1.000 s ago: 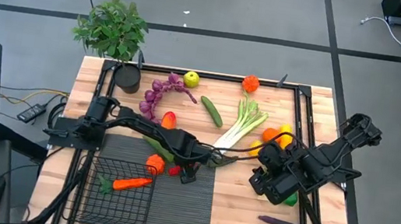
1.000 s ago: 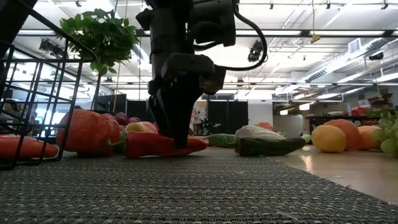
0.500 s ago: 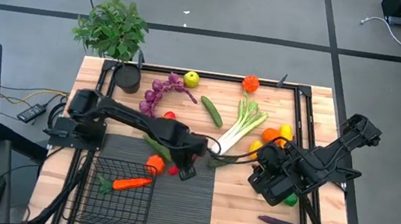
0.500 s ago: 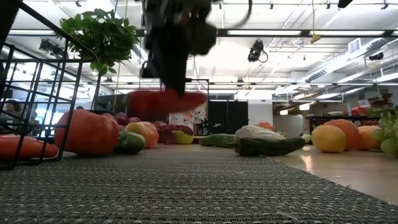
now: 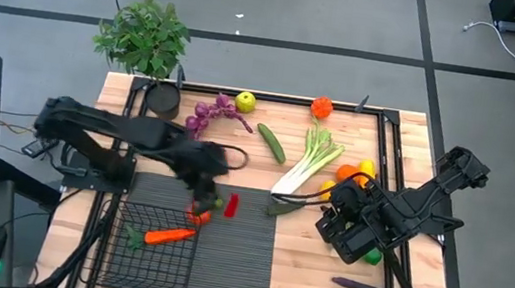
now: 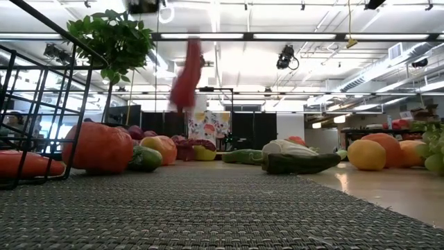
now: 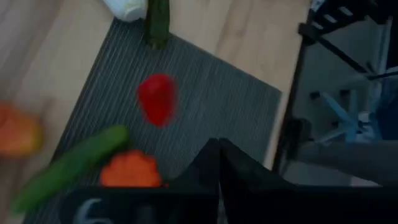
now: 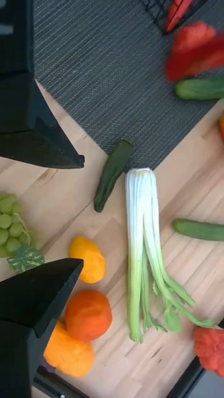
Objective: Build produce basket
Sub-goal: Put the red chili pepper into the wire basket
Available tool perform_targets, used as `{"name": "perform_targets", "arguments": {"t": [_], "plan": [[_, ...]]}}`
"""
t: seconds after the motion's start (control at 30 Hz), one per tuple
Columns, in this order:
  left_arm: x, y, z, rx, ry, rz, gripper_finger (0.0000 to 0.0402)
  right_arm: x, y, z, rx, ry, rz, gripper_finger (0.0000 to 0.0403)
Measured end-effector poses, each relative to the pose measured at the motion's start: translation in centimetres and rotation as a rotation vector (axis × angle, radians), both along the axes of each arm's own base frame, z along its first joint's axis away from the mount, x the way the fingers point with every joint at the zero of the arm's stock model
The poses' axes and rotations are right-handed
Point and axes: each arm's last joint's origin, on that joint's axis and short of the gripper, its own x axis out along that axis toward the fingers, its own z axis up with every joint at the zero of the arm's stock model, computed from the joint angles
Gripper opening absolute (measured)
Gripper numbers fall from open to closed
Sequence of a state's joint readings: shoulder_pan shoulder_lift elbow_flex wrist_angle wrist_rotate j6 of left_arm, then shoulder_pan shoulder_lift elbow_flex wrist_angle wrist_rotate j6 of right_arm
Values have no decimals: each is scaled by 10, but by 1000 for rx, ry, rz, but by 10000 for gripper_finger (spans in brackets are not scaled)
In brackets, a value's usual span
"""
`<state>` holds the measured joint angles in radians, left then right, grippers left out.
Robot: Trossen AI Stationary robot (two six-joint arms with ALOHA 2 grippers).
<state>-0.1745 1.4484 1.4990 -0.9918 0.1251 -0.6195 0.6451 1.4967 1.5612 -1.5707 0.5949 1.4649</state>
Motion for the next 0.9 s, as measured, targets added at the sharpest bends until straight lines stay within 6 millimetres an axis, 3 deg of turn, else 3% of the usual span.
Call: {"name": "perform_targets", "arguments": {"t": [0.2, 0.37, 0.57, 0.9], "plan": [[-46, -7, 30, -51, -58, 6, 7, 3, -3, 0, -1, -20, -23, 252], [-48, -3, 36, 59, -133, 75, 21, 8, -7, 1, 10, -40, -49, 252], [-9, 6, 8, 114, -43, 140, 106, 13, -7, 1, 66, -57, -58, 252], [61, 12, -81, 148, 253, 230, 278, 6, 9, -1, 220, 14, -11, 252]]}}
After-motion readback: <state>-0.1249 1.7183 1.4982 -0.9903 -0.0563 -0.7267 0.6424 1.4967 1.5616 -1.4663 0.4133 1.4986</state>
